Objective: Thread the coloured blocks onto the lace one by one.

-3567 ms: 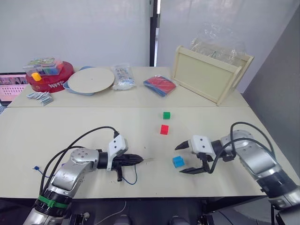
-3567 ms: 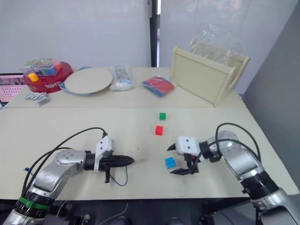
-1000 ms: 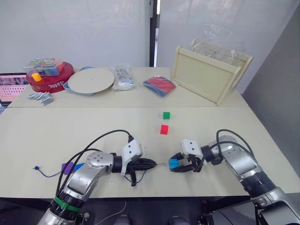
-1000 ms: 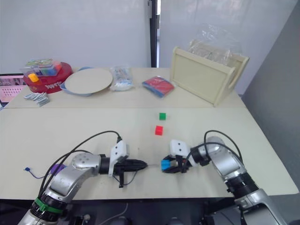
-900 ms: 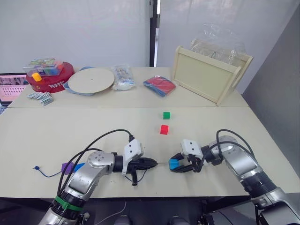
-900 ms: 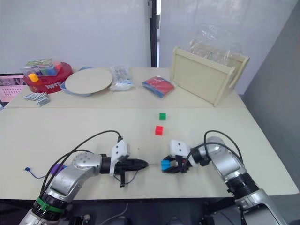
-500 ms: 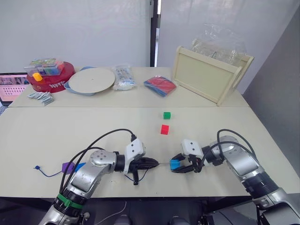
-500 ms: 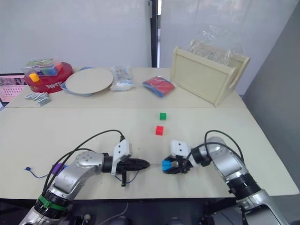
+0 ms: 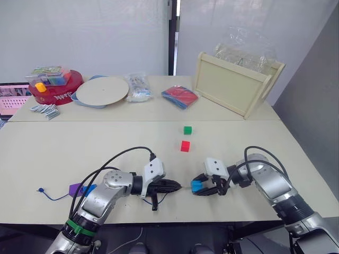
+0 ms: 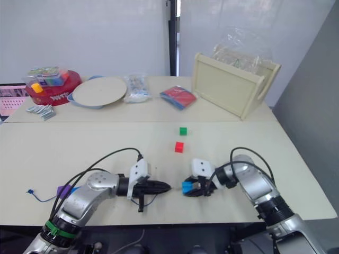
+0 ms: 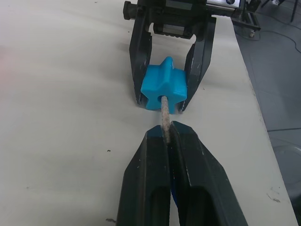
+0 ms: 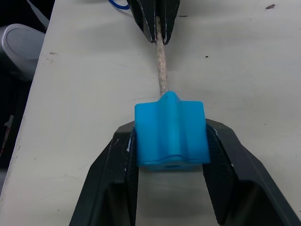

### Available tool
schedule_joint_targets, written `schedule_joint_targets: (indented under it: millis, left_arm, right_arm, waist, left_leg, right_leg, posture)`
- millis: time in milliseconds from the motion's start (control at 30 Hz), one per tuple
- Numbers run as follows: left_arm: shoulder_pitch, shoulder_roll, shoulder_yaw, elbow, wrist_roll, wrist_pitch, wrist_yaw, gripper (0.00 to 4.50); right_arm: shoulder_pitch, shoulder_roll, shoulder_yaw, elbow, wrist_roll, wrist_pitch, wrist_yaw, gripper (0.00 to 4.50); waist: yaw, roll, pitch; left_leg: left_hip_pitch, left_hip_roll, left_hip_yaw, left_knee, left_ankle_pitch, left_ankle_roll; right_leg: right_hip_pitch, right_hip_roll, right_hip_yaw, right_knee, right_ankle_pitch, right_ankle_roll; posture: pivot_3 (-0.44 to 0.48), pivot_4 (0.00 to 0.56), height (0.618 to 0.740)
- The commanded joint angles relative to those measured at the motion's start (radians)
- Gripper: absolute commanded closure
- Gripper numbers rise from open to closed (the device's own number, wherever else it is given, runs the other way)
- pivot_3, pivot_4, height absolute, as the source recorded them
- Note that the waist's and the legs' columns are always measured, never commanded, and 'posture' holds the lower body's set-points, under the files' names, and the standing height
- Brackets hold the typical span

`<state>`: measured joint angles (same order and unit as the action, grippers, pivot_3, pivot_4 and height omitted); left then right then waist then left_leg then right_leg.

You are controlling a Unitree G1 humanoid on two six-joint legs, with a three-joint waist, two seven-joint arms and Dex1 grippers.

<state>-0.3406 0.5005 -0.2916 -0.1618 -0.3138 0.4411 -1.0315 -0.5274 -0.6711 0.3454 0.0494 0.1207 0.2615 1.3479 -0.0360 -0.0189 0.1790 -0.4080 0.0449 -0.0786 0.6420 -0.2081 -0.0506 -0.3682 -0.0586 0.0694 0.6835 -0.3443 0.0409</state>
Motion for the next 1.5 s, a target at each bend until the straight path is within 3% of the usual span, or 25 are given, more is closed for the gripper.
schedule_joint_targets:
  millis: [33,567,800,967,1133,1433,1500]
  left_arm:
    - [-0.005,-0.014,0.0,-0.03,-0.007,-0.008,0.005,4.5]
    - [-0.135,-0.157,-0.125,0.147,0.084,-0.091,-0.047,4.5]
    - [-0.137,-0.124,-0.129,0.196,0.168,-0.151,-0.059,4.5]
    - [-0.102,-0.018,-0.081,0.114,0.177,-0.109,-0.083,3.06]
    - [-0.031,0.058,-0.025,0.012,0.121,-0.034,-0.079,3.06]
    - [0.023,0.073,-0.015,-0.022,0.108,0.018,-0.04,3.06]
    - [0.024,0.073,-0.035,-0.011,0.114,0.015,-0.053,3.61]
  right_arm:
    - [0.007,0.001,0.004,-0.024,0.001,0.01,-0.001,3.14]
    - [-0.005,0.064,0.036,-0.089,-0.002,0.081,-0.032,3.14]
    - [-0.001,0.071,0.03,-0.096,-0.018,0.095,-0.046,3.14]
    - [0.021,0.054,0.025,-0.091,-0.038,0.09,-0.06,3.14]
    - [0.032,0.045,0.022,-0.098,-0.039,0.095,-0.068,3.14]
    - [0.032,0.037,0.019,-0.099,-0.036,0.098,-0.073,3.14]
    - [0.027,0.039,0.019,-0.097,-0.036,0.098,-0.074,3.14]
  waist:
    - [0.0,0.0,0.0]
    - [0.004,0.0,0.0]
    - [0.007,0.0,0.0]
    - [-0.006,0.0,0.0]
    - [-0.009,0.0,0.0]
    - [-0.006,0.0,0.0]
    - [-0.006,0.0,0.0]
  left_leg:
    - [0.0,0.0,0.0,0.0,0.0,0.0]
    - [0.001,-0.001,0.0,0.001,0.0,0.0]
    - [0.003,0.0,0.0,0.001,0.0,0.0]
    - [0.004,0.0,0.0,0.001,0.0,0.0]
    - [0.004,0.001,0.0,-0.001,0.0,0.0]
    - [0.003,0.001,0.0,-0.001,0.0,0.0]
    - [0.004,0.001,0.0,-0.001,0.0,0.0]
  right_leg:
    - [0.0,0.0,0.0,0.0,0.0,0.0]
    - [0.001,0.0,0.0,0.0,0.0,0.0]
    - [0.003,0.0,0.0,0.0,0.0,0.0]
    - [0.003,0.001,0.0,0.0,0.0,0.0]
    - [0.003,0.001,0.0,0.0,0.0,0.0]
    - [0.003,0.001,0.0,0.0,0.0,0.0]
    - [0.003,0.001,0.0,0.0,0.0,0.0]
  posture:
    - [0.0,0.15,0.74]
    - [0.0,0.15,0.74]
    - [0.0,0.15,0.74]
    - [0.0,0.15,0.74]
    - [0.0,0.15,0.74]
    - [0.0,0.15,0.74]
    - [0.0,0.15,0.74]
